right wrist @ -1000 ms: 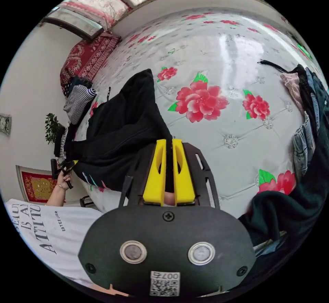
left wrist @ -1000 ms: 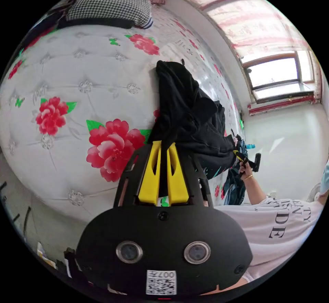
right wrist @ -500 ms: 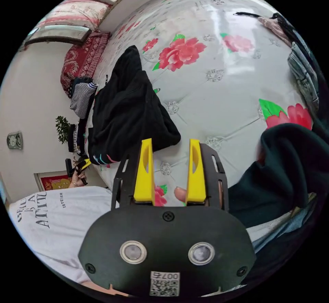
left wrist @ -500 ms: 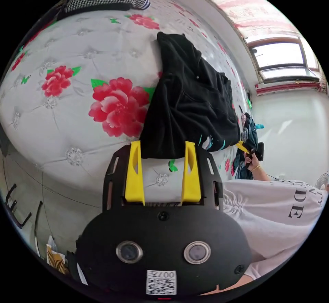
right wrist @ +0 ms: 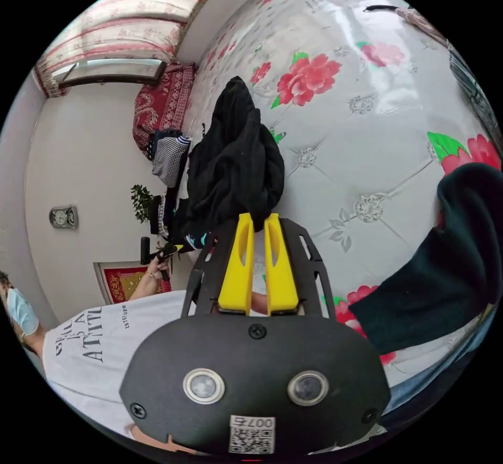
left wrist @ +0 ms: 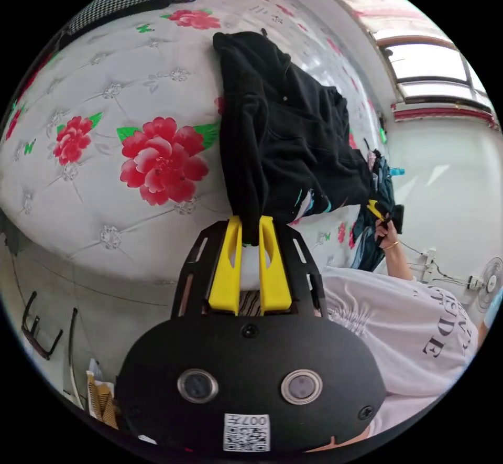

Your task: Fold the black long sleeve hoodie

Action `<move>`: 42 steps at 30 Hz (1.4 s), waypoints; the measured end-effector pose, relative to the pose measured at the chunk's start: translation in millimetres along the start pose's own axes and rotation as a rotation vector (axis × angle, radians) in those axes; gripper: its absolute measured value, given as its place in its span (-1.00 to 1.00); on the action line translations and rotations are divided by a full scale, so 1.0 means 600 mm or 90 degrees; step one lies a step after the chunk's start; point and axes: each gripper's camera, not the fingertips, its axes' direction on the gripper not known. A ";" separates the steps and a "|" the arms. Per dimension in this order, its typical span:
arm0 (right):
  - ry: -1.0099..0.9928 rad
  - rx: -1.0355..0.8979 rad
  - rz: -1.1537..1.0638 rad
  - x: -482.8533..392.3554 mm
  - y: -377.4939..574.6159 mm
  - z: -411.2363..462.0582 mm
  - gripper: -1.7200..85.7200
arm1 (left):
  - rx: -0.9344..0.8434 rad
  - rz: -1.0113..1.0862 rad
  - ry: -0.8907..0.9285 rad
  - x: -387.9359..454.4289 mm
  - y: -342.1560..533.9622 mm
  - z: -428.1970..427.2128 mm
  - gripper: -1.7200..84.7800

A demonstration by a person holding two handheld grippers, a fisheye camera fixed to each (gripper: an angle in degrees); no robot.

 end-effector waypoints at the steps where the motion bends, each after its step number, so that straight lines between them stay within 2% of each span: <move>1: -0.035 0.003 0.002 0.004 0.021 -0.020 -0.93 | 0.024 -0.009 0.054 -0.011 0.026 -0.013 -0.84; 6: -0.061 0.016 -0.007 -0.005 0.105 -0.105 -0.95 | 0.051 -0.003 0.190 -0.026 0.140 -0.042 -0.85; 11: -0.190 0.051 0.065 0.013 0.173 -0.181 -0.96 | 0.099 -0.027 0.327 -0.058 0.239 -0.076 -0.85; 13: -0.227 0.056 0.101 0.021 0.187 -0.193 -0.96 | 0.118 -0.039 0.355 -0.068 0.257 -0.082 -0.85; 17: -0.213 0.049 0.127 0.015 0.192 -0.190 -0.96 | 0.137 -0.086 0.379 -0.087 0.278 -0.078 -0.86; 21: -0.273 0.076 0.182 0.021 0.174 -0.177 -0.96 | 0.182 -0.121 0.429 -0.107 0.254 -0.080 -0.87; 27: -0.241 0.112 0.158 -0.023 0.035 -0.143 -0.96 | 0.208 -0.121 0.400 -0.096 0.092 -0.098 -0.88; 32: -0.200 0.177 0.163 -0.032 -0.109 -0.060 -0.94 | 0.268 -0.294 0.315 -0.107 -0.058 -0.048 -0.85; 35: -0.194 0.196 0.186 -0.015 -0.156 -0.008 -0.90 | 0.293 -0.341 0.250 -0.112 -0.079 -0.016 -0.83; 38: -0.124 0.175 0.099 -0.042 -0.162 0.026 -0.85 | 0.288 -0.256 0.194 -0.094 -0.082 -0.018 -0.80; 42: 0.107 0.041 -0.135 -0.140 -0.128 0.119 -0.81 | 0.294 -0.075 0.024 -0.001 -0.042 -0.043 -0.79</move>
